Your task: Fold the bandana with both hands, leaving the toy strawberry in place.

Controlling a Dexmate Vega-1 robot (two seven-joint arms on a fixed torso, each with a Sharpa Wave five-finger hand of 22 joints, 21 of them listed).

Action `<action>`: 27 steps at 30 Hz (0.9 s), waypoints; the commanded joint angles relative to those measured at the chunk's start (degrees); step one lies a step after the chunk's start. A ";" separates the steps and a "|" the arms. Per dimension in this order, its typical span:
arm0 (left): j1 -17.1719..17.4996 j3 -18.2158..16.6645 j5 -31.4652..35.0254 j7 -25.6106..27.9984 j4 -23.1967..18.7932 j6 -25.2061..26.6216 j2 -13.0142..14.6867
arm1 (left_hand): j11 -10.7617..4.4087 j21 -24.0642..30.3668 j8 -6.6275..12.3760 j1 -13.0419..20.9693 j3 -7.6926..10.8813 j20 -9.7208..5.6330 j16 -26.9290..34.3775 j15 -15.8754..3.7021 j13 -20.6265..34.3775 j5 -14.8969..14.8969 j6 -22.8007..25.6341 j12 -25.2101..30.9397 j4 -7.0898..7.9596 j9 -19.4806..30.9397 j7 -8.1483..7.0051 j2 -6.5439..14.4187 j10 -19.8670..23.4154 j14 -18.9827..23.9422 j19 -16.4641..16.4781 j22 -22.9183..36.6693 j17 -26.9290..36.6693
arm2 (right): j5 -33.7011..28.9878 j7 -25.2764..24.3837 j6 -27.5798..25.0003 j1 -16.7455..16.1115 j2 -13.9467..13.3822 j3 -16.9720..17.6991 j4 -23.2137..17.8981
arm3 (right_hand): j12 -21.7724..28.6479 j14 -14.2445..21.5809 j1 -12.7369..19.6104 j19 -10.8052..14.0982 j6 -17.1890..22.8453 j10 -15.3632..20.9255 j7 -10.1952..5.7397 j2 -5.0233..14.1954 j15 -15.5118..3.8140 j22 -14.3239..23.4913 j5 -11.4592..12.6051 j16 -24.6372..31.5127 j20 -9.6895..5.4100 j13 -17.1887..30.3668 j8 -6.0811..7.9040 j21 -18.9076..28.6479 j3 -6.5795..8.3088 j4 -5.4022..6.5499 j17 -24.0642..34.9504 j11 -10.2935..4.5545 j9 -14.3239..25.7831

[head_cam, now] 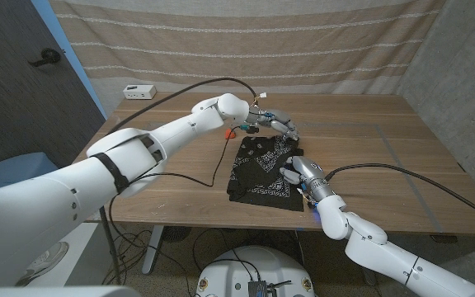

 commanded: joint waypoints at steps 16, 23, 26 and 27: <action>5.95 -5.01 -3.31 0.87 -19.33 3.60 11.09 | 2.78 -0.90 -1.05 -13.34 -9.26 3.53 -0.45 3.90 -2.02 1.00 -30.84 -8.79 1.70 -7.35 -9.41 -7.19 -12.90 -9.23 -12.57 1.26 -1.81 | -1.93 -0.41 -2.49 -1.87 -2.73 2.45 -6.86 | -0.32 0.78 -0.60 0.81 0.53 0.22 0.25 -0.93 -2.55 0.08 -0.35 -0.56 0.64 0.29 -0.17 0.32 -0.21 0.01 -0.36 0.20 0.11; 12.29 -8.95 -1.30 8.71 -31.36 2.42 17.94 | 1.55 -0.58 2.99 -13.39 -9.66 3.45 0.59 3.44 -2.29 1.50 -17.84 -7.89 0.79 -7.43 -10.57 -6.99 -9.24 -7.77 -12.09 1.34 -2.99 | -2.27 0.40 -4.38 -2.83 -3.66 3.65 -10.20 | -0.47 0.83 -1.94 0.70 0.18 -0.04 0.55 -1.92 -2.26 0.07 -0.48 -1.01 1.11 0.28 -0.32 0.22 -0.82 0.50 -0.66 0.72 0.08; 14.92 -10.51 0.03 11.41 -36.27 2.96 20.70 | 0.92 -0.53 4.03 -12.94 -9.39 3.18 0.77 3.05 -2.42 1.41 -13.21 -7.32 0.23 -7.32 -10.33 -6.38 -7.37 -7.18 -11.88 1.27 -3.54 | -2.63 0.84 -5.21 -3.03 -3.98 3.96 -11.53 | -0.53 0.76 -2.67 0.66 0.13 -0.17 0.66 -2.23 -2.04 0.06 -0.51 -1.19 1.24 0.27 -0.33 0.17 -1.15 0.81 -0.72 0.79 0.07; 15.58 -10.82 0.66 11.81 -38.02 4.08 21.62 | 0.84 -0.40 4.78 -12.93 -9.19 3.51 0.97 2.79 -2.48 1.31 -10.35 -7.10 0.17 -7.21 -9.79 -5.74 -6.71 -6.61 -11.42 1.22 -3.76 | -2.81 1.05 -5.54 -3.06 -4.12 4.04 -11.98 | -0.57 0.78 -2.82 0.64 0.10 -0.26 0.67 -2.28 -2.03 0.06 -0.51 -1.22 1.27 0.27 -0.35 0.16 -1.21 0.88 -0.74 0.73 0.07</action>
